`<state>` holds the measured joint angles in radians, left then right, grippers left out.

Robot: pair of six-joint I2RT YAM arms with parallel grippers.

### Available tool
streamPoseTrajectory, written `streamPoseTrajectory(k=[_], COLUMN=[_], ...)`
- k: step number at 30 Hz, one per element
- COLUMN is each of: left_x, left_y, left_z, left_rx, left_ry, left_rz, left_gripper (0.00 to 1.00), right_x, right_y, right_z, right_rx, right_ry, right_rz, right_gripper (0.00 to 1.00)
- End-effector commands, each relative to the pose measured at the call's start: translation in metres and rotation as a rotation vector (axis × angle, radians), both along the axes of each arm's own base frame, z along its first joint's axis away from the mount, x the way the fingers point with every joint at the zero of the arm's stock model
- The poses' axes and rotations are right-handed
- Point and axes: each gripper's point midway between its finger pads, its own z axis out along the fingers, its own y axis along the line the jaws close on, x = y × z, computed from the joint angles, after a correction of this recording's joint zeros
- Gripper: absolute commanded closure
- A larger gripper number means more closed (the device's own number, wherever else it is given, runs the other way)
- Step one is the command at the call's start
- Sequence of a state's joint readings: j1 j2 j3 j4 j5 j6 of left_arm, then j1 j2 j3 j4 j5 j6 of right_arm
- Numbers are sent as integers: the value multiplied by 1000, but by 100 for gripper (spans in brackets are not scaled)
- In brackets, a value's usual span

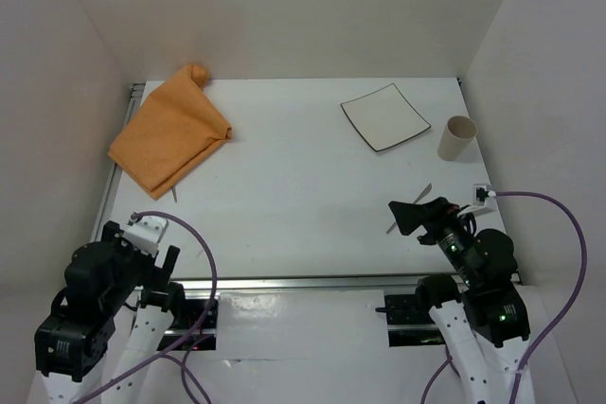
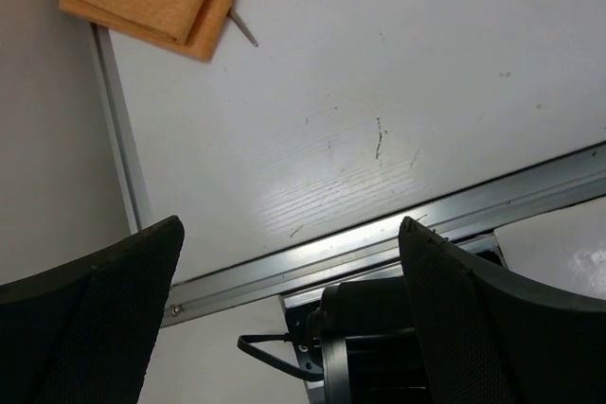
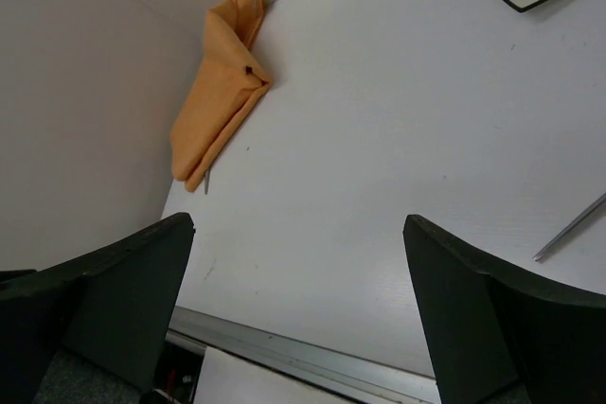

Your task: Set the dinner table for one person

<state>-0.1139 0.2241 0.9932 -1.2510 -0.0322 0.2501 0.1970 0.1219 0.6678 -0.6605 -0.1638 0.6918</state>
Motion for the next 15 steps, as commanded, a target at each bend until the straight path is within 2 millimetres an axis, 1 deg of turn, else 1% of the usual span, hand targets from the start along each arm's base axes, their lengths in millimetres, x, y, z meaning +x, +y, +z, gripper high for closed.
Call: streamPoseTrajectory(k=[1, 3, 4, 5, 6, 7, 8, 9, 10, 11, 12, 13, 14, 15], left_x=[10, 13, 13, 17, 18, 21, 25, 37, 44, 54, 67, 93, 116, 135], left_y=[16, 24, 31, 33, 35, 29, 24, 20, 18, 17, 17, 18, 17, 16], left_z=[20, 26, 32, 30, 35, 47, 53, 54, 65, 68, 72, 73, 83, 87], left_rx=[-11, 7, 34, 47, 53, 58, 59, 67, 76, 91, 109, 159, 177, 189], left_ry=[-51, -54, -63, -39, -40, -52, -42, 11, 10, 20, 30, 80, 62, 81], left_rz=[133, 187, 209, 222, 231, 185, 150, 127, 105, 96, 85, 69, 68, 60], left_gripper=[0, 0, 0, 0, 0, 0, 0, 0, 0, 0, 0, 0, 0, 0], right_x=[4, 11, 15, 21, 25, 28, 37, 42, 45, 51, 65, 71, 79, 97], right_y=[-6, -10, -17, -18, -20, -20, -18, -16, -16, -15, -13, -14, -15, -12], right_z=[4, 7, 10, 13, 18, 26, 27, 29, 36, 40, 36, 45, 47, 46], right_rx=[2, 26, 65, 86, 98, 86, 70, 56, 28, 6, -29, -83, -116, -153], right_ry=[8, 13, 25, 29, 26, 9, 20, 26, 20, 18, 48, 21, 16, 17], right_rz=[-42, -82, -136, -160, -174, -171, -171, -161, -157, -155, -151, -143, -148, -142], right_gripper=[0, 0, 0, 0, 0, 0, 0, 0, 0, 0, 0, 0, 0, 0])
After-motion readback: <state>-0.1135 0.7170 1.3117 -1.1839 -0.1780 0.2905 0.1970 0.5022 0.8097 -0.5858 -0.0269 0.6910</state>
